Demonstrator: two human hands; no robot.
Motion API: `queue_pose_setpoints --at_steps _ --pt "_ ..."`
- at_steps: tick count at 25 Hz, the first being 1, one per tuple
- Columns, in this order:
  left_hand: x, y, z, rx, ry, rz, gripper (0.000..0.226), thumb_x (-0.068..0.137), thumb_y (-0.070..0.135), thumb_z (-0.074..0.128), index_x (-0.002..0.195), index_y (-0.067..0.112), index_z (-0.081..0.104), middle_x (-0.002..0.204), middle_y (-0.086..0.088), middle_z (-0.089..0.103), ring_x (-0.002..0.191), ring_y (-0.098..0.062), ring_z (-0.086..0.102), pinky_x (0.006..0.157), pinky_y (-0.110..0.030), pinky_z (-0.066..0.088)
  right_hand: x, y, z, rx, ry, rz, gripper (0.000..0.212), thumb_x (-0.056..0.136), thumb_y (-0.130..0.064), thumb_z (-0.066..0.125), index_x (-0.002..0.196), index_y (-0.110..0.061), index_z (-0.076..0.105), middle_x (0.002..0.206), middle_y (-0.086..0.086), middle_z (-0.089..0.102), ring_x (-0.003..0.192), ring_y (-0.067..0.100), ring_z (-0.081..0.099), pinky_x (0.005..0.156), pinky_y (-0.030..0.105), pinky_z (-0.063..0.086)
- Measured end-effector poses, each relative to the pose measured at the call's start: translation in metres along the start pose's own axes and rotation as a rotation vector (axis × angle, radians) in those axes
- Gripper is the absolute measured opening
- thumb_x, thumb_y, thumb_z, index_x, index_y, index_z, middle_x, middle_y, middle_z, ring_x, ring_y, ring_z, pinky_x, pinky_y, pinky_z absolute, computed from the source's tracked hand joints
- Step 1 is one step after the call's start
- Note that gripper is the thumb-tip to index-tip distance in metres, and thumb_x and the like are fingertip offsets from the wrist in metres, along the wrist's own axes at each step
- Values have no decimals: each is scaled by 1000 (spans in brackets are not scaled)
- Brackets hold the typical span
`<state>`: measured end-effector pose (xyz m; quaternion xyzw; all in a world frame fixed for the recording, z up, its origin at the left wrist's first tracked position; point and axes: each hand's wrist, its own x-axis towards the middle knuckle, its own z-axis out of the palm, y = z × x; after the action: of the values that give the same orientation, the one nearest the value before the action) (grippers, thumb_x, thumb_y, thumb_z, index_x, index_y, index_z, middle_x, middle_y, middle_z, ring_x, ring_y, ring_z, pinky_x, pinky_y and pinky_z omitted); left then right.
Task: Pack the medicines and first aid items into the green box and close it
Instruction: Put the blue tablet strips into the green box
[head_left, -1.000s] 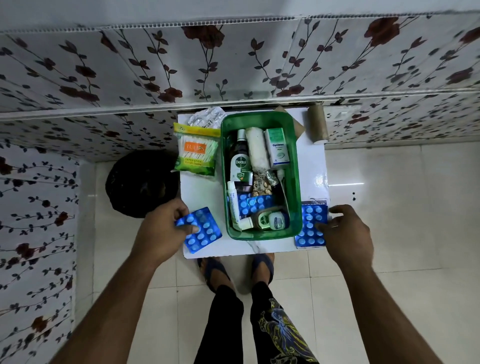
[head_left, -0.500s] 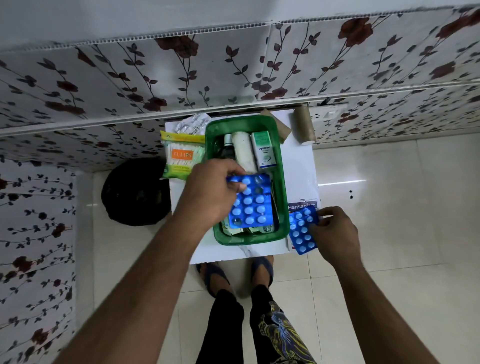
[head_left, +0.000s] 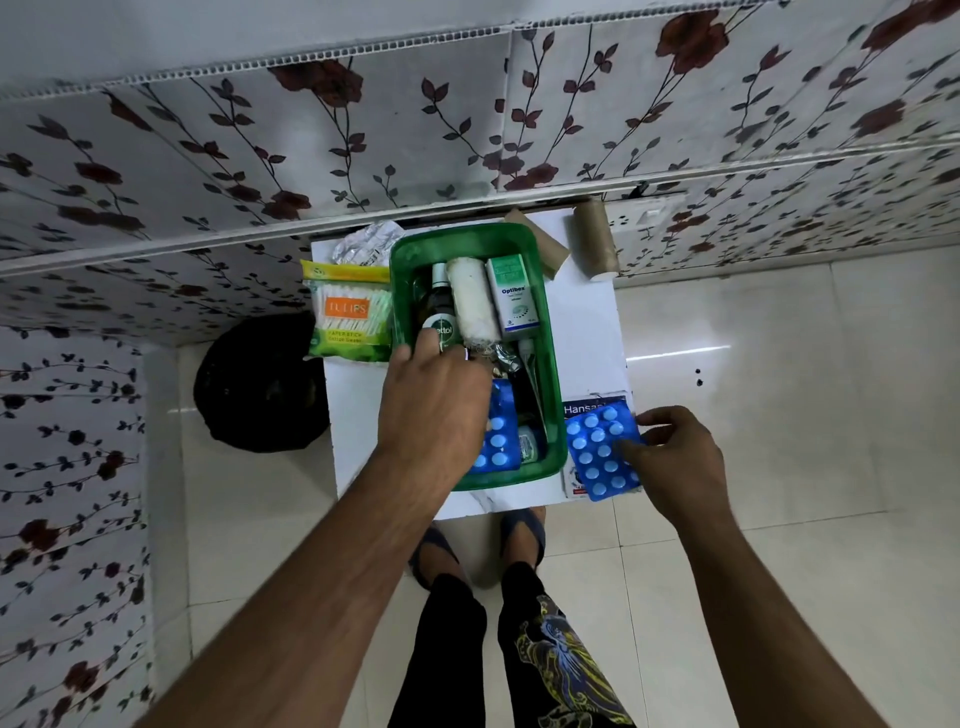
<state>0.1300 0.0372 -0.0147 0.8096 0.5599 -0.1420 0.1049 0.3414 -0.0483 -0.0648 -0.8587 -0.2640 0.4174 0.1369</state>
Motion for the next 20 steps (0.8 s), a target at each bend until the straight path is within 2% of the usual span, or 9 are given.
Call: queue_pose_setpoints --at_steps 2,6,8,10,11,13,15,17,20 --pt "2 1 0 29 -21 4 20 79 29 75 94 17 70 107 -4 61 108 -28 44 85 -39 34 3 0 -5 21 -23 -7 29 81 -17 76 106 -16 60 87 -2 62 79 17 63 58 26 49" --pt "2 -4 -3 -45 -14 25 19 79 28 73 93 17 67 101 -1 64 106 -26 46 83 -38 31 4 -1 -14 107 -65 9 16 83 -11 74 96 -11 66 84 1 67 86 24 68 61 29 51" --pt "-1 -12 -10 -120 90 39 21 82 32 68 97 17 66 97 -3 65 100 -27 49 80 -39 32 -1 -6 -24 172 -102 37 9 84 -6 71 91 -9 66 88 6 71 83 22 68 58 26 50" --pt "-7 -24 -17 -201 268 31 23 86 28 61 104 16 68 94 -4 65 93 -29 52 77 -39 35 -14 -20 -42 258 -97 34 11 85 1 67 86 -10 66 86 9 70 75 20 66 52 19 48" --pt "-11 -32 -20 -252 343 11 24 87 24 58 108 15 68 95 -5 66 92 -30 53 77 -39 35 -22 -30 -52 322 -72 4 14 85 3 66 83 -11 66 84 8 69 75 23 65 54 21 50" --pt "-19 -52 -18 -370 454 -52 25 86 16 57 109 13 68 97 -6 67 91 -31 56 77 -39 38 -43 -58 -69 449 -19 -100 17 86 2 65 83 -14 65 83 8 69 78 26 67 64 35 55" --pt "-26 -70 -6 -493 498 -125 27 84 11 56 107 12 69 98 -8 67 87 -31 57 76 -40 44 -60 -87 -66 520 -50 -195 17 86 1 65 84 -15 65 83 8 70 75 21 70 62 36 59" --pt "-32 -81 9 -624 488 -211 28 82 9 56 106 12 69 95 -4 65 82 -26 57 75 -39 47 -70 -108 -40 484 -147 -221 19 85 2 66 87 -17 66 84 7 72 74 19 71 61 34 60" --pt "-41 -90 29 -774 437 -318 27 83 5 57 106 14 69 93 2 61 81 -19 57 76 -40 52 -71 -115 14 142 -173 -285 34 84 0 66 102 -28 65 82 -6 69 77 17 69 63 32 57"
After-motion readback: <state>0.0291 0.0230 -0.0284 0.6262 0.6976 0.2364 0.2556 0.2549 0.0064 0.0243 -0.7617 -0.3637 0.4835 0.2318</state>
